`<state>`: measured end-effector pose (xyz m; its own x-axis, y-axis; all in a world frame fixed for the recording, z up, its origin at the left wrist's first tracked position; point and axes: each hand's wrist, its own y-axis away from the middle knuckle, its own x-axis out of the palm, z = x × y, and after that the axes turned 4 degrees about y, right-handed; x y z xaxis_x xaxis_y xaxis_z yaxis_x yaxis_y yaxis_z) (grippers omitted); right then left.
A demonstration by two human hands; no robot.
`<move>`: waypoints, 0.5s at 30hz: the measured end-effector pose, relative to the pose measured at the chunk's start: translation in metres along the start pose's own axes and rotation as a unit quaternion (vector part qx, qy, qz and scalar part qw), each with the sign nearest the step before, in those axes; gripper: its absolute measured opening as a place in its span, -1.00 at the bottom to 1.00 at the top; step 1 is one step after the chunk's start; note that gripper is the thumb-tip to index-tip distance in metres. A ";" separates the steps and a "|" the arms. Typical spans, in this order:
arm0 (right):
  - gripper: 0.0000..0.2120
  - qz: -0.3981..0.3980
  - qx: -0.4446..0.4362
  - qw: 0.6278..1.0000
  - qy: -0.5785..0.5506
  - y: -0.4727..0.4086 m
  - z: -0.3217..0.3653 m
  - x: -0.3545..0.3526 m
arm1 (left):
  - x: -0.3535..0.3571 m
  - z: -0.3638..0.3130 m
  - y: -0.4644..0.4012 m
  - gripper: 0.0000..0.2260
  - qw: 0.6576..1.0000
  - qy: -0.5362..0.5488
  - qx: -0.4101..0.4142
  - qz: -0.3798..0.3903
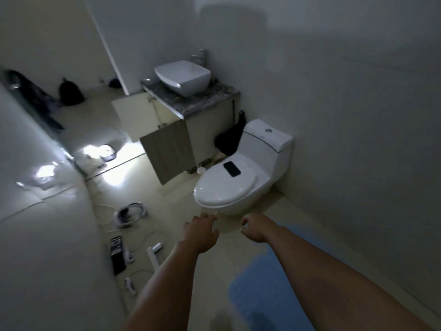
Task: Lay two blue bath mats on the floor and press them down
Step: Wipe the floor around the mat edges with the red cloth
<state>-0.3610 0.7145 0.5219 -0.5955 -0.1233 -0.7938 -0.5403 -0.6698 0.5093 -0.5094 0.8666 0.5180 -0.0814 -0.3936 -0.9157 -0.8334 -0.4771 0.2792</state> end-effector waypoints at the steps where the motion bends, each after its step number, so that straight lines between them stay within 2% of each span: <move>1: -0.64 0.000 -0.032 0.999 0.014 -0.007 0.011 -0.009 | -0.010 0.004 0.006 -0.54 1.000 -0.001 -0.022 -0.020; 6: -0.65 -0.013 -0.178 0.981 0.076 -0.032 0.084 -0.048 | -0.063 0.027 0.059 -0.58 0.983 -0.034 -0.118 -0.136; 9: -0.69 -0.034 -0.281 0.952 0.113 -0.039 0.159 -0.068 | -0.102 0.054 0.110 -0.62 0.949 -0.081 -0.191 -0.235; 11: -0.73 -0.044 -0.360 0.926 0.106 -0.028 0.233 -0.076 | -0.136 0.075 0.159 -0.61 0.912 -0.114 -0.264 -0.291; 15: -0.72 -0.047 -0.509 0.854 0.102 0.038 0.369 -0.085 | -0.202 0.106 0.271 -0.65 0.805 -0.191 -0.404 -0.391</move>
<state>-0.5507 0.9700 0.7314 -0.4065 -0.0895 -0.9093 0.2777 -0.9602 -0.0296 -0.7766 0.9004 0.7480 0.0037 0.4714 -0.8819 -0.0962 -0.8777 -0.4695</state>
